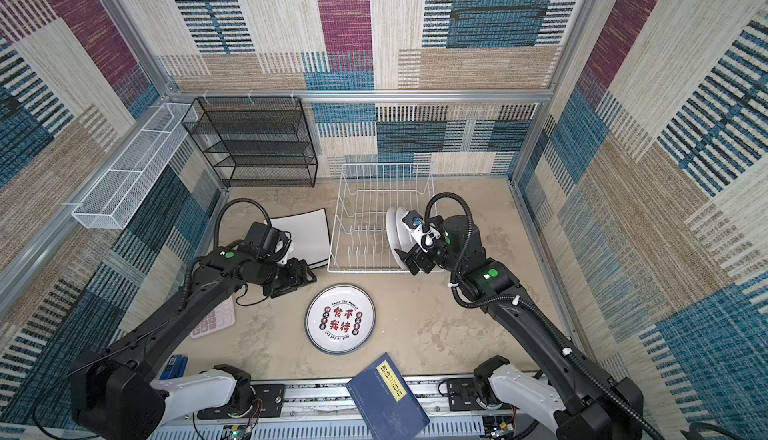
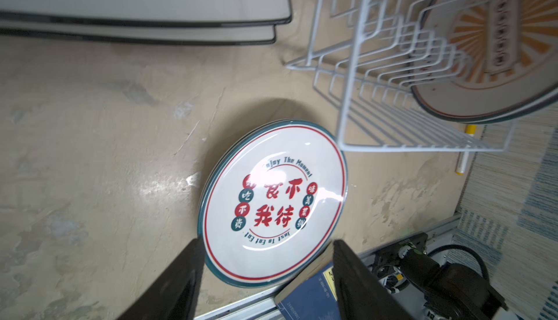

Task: Unload the plates from the dish rack
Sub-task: 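Open the left gripper and release the red-lettered plate on the stack, then move the left gripper to the rack and close it on the nearest white plate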

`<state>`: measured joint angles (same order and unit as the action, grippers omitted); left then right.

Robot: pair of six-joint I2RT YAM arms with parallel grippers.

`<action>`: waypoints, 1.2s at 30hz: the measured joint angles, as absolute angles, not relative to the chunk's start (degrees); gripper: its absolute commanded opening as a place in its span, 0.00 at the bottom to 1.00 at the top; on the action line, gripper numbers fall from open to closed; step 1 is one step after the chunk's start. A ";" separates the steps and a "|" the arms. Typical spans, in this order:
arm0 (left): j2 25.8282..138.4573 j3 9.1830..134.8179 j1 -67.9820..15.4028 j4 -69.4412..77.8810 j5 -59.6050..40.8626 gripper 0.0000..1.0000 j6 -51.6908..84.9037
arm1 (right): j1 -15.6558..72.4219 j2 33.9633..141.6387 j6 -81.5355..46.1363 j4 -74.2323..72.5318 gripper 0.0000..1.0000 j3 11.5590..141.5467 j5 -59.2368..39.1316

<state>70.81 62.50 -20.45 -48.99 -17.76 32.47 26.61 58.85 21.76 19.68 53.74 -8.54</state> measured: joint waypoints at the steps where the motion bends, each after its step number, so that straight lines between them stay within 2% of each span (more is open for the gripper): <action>1: 71.05 65.34 -20.75 -49.23 -17.76 0.72 31.90 | 26.59 59.33 20.60 19.68 0.99 54.61 -7.38; 7: 78.63 80.36 -22.68 -49.34 -18.06 0.73 29.98 | 22.26 62.94 12.58 22.87 0.99 59.24 -4.58; 16: 95.50 95.74 -27.66 -48.77 -19.14 0.69 30.11 | 13.04 62.81 1.65 24.49 0.99 58.41 -8.32; 24: 108.53 105.54 -31.03 -47.33 -21.67 0.62 32.10 | 10.33 63.88 -1.61 24.80 0.99 57.08 -10.07; 30: 114.26 110.52 -31.73 -46.87 -24.10 0.55 33.04 | 9.37 63.70 -2.13 25.02 0.99 55.83 -10.55; 36: 117.47 112.95 -32.16 -46.87 -25.21 0.41 33.28 | 8.91 63.26 -2.52 25.21 0.99 54.57 -10.55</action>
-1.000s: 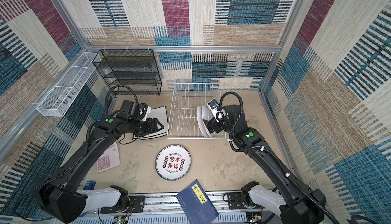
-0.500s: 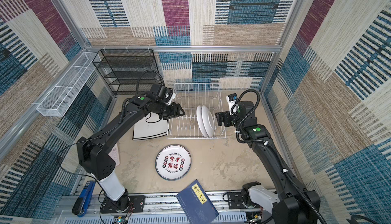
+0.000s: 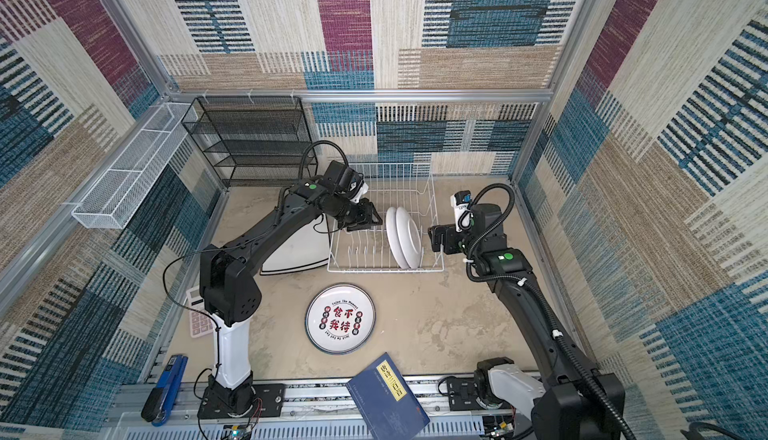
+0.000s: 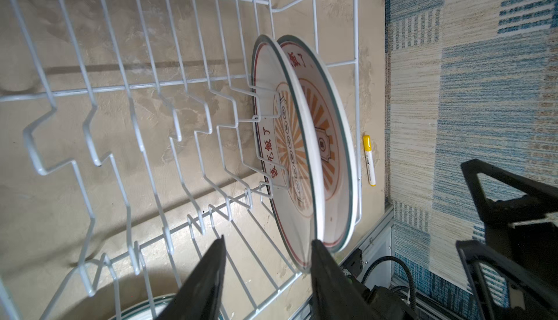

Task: Unload the plates from the dish rack
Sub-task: 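Move the left gripper to the rack and close it on the nearest white plate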

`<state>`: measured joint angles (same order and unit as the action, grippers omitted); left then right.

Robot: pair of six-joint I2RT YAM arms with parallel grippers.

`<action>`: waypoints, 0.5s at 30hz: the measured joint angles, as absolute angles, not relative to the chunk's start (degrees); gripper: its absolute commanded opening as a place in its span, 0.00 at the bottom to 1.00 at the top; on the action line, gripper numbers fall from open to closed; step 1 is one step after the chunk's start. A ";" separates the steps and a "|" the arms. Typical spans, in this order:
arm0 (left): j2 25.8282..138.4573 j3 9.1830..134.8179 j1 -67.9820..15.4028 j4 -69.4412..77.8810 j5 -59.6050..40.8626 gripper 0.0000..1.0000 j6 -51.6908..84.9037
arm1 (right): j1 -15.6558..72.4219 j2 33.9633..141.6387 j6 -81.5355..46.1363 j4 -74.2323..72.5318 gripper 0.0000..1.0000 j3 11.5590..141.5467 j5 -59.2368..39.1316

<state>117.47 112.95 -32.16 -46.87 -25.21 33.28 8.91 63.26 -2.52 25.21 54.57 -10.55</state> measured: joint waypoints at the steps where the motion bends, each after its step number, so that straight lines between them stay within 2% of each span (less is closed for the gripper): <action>1: 117.82 113.12 -32.29 -46.87 -25.30 0.41 33.28 | 8.88 63.33 -2.52 25.17 0.99 54.57 -10.55; 15: 118.93 114.19 -33.01 -45.76 -27.35 0.41 34.96 | 8.60 64.16 -2.50 25.10 0.99 54.81 -10.55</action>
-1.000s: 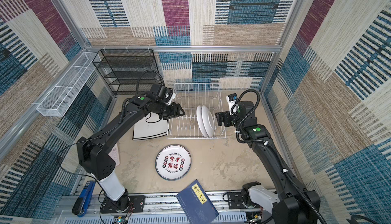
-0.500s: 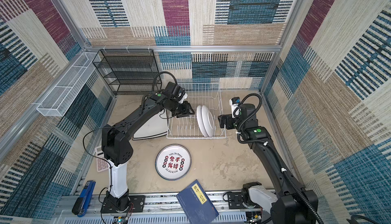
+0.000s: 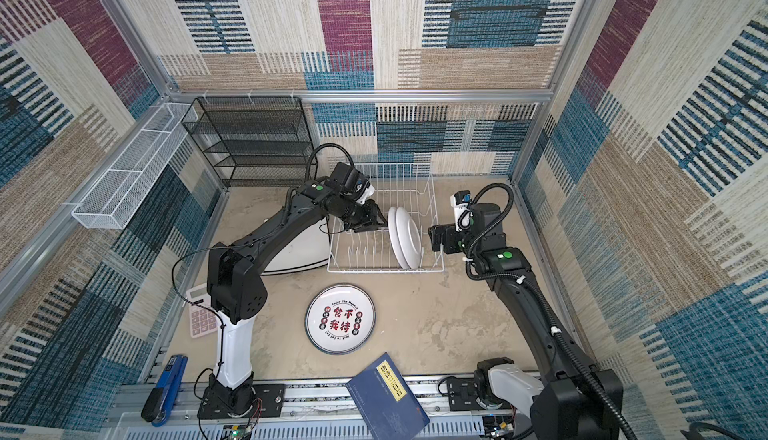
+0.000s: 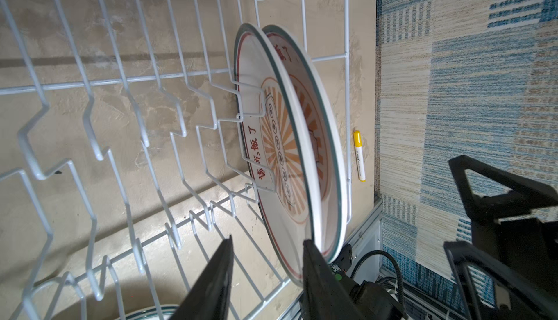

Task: Unload the plates from the dish rack
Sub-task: 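Move the left gripper to the rack and close it on the nearest white plate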

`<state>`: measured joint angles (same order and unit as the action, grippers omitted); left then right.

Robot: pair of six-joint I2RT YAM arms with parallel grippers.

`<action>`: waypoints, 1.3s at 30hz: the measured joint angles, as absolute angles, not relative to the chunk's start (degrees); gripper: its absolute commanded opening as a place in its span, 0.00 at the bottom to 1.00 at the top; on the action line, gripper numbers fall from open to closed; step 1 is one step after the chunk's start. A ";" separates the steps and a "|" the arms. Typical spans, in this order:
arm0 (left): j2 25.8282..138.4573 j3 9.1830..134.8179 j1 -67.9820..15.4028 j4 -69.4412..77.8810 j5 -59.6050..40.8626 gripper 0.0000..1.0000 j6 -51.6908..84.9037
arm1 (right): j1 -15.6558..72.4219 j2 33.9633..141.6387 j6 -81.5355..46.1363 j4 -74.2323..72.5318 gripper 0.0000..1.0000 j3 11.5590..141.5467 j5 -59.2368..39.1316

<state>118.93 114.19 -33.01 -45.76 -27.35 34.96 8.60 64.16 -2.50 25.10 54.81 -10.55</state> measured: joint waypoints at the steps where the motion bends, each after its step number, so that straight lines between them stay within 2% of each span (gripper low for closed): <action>1: 118.54 114.06 -33.01 -45.67 -27.35 0.41 34.98 | 8.60 64.16 -2.50 25.12 0.99 54.81 -10.55; 10: 114.24 111.22 -33.01 -44.80 -27.44 0.42 35.27 | 8.60 63.94 -2.72 25.04 0.99 54.30 -11.60; 22: 118.74 113.60 -34.44 -44.29 -29.85 0.41 36.27 | 8.60 63.94 -2.92 24.67 0.99 54.24 -12.43; 32: 121.95 114.89 -35.38 -44.27 -29.71 0.27 38.61 | 8.60 64.23 -2.92 24.18 0.99 54.24 -12.43; 39: 123.09 116.51 -36.27 -43.18 -31.16 0.04 40.18 | 8.56 64.23 -2.98 23.81 0.99 54.24 -12.40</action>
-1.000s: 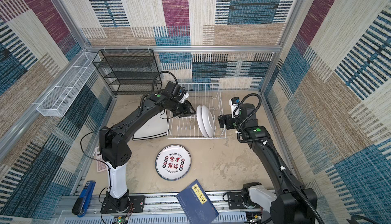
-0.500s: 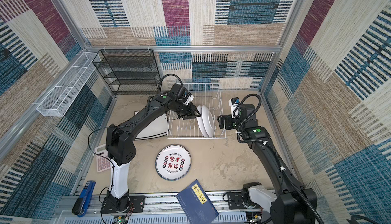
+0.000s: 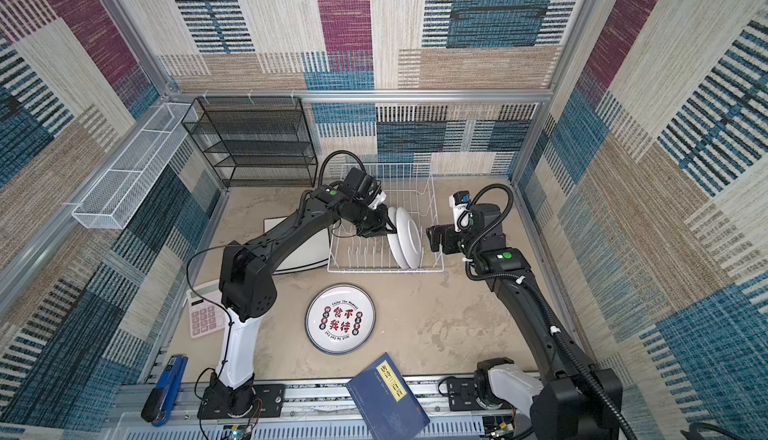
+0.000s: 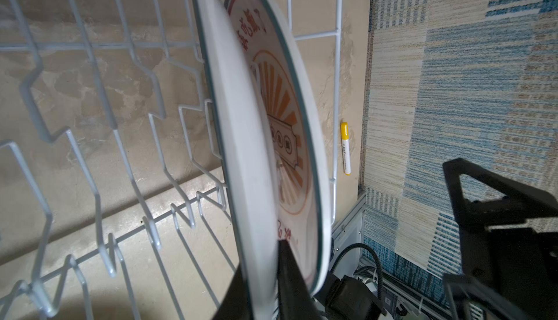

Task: Unload the plates from the dish rack
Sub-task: 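Move the left gripper to the rack and close it on the nearest white plate, then lift the orange-sunburst plate up out of the rack with the left gripper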

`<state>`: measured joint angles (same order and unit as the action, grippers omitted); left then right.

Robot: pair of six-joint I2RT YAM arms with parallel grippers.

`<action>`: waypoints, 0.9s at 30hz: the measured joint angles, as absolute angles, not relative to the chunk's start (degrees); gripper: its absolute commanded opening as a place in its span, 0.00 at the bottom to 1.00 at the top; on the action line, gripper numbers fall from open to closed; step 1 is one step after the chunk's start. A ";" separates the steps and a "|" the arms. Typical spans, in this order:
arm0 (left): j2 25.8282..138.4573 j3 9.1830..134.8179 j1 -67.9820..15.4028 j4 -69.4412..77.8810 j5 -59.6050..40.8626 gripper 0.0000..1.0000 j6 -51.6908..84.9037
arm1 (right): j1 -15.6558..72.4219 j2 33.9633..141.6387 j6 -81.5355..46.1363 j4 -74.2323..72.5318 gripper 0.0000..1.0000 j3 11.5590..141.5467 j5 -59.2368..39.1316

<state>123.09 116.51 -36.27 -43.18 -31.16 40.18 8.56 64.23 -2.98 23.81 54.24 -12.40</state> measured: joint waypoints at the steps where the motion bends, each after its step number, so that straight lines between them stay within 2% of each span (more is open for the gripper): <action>1: 123.13 116.57 -36.29 -42.04 -31.90 0.01 40.23 | 8.56 64.23 -3.16 23.77 0.99 54.24 -12.40; 14: 122.76 116.36 -36.64 -40.88 -31.94 0.00 42.04 | 8.56 63.46 -5.06 23.55 0.99 54.28 -12.36; 27: 125.34 119.81 -37.01 -41.45 -36.03 0.00 42.24 | 8.51 62.46 -5.74 23.42 0.99 54.59 -11.57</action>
<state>125.34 119.81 -37.01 -41.45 -36.03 42.24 8.51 62.46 -5.74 23.42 54.59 -11.57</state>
